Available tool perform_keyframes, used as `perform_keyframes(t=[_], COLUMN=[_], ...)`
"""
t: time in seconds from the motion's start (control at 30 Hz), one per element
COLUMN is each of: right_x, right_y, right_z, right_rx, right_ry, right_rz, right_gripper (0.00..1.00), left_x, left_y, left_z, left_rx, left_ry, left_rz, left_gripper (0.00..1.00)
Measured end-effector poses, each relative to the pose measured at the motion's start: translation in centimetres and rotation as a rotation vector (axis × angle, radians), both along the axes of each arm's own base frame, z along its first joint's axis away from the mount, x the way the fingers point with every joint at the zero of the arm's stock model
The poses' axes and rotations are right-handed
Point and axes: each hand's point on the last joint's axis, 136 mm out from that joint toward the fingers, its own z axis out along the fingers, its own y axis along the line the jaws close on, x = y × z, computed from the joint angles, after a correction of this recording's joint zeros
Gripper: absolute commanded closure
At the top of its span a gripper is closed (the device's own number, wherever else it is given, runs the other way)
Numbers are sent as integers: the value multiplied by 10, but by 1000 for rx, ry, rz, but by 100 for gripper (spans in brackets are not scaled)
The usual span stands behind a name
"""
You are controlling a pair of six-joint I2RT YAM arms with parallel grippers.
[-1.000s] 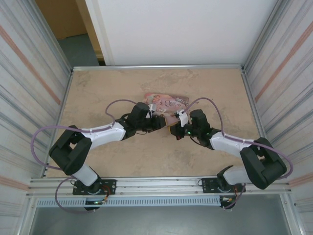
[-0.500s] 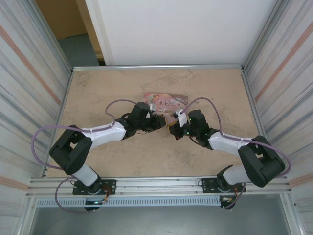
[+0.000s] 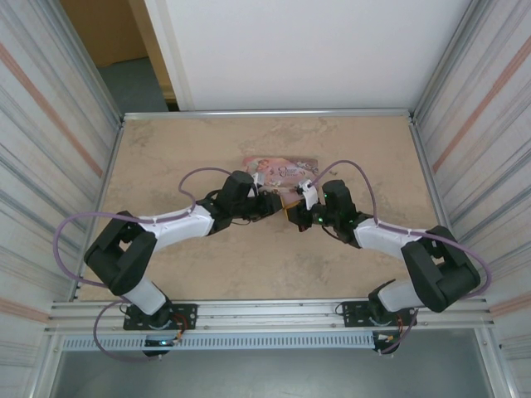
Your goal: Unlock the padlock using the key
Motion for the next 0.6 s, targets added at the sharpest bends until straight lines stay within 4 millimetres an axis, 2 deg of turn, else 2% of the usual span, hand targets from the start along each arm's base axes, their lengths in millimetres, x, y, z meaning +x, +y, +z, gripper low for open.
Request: perform_keyframes(t=[0.17, 0.33, 0.43, 0.6], right_x=[4, 8, 10, 2], right_y=[2, 1, 1, 3], right_z=[1, -6, -17, -44], right_rx=[8, 4, 9, -1], right_ry=[14, 28, 40, 69], right_rz=[-10, -30, -49, -57], right_gripper=[100, 100, 100, 100], left_x=[4, 9, 11, 6], left_y=[1, 0, 1, 3], left_z=[1, -5, -14, -40], left_rx=[-9, -3, 7, 30], left_ry=[-2, -4, -1, 33], left_rz=[12, 23, 31, 28], left_gripper=[100, 100, 99, 96])
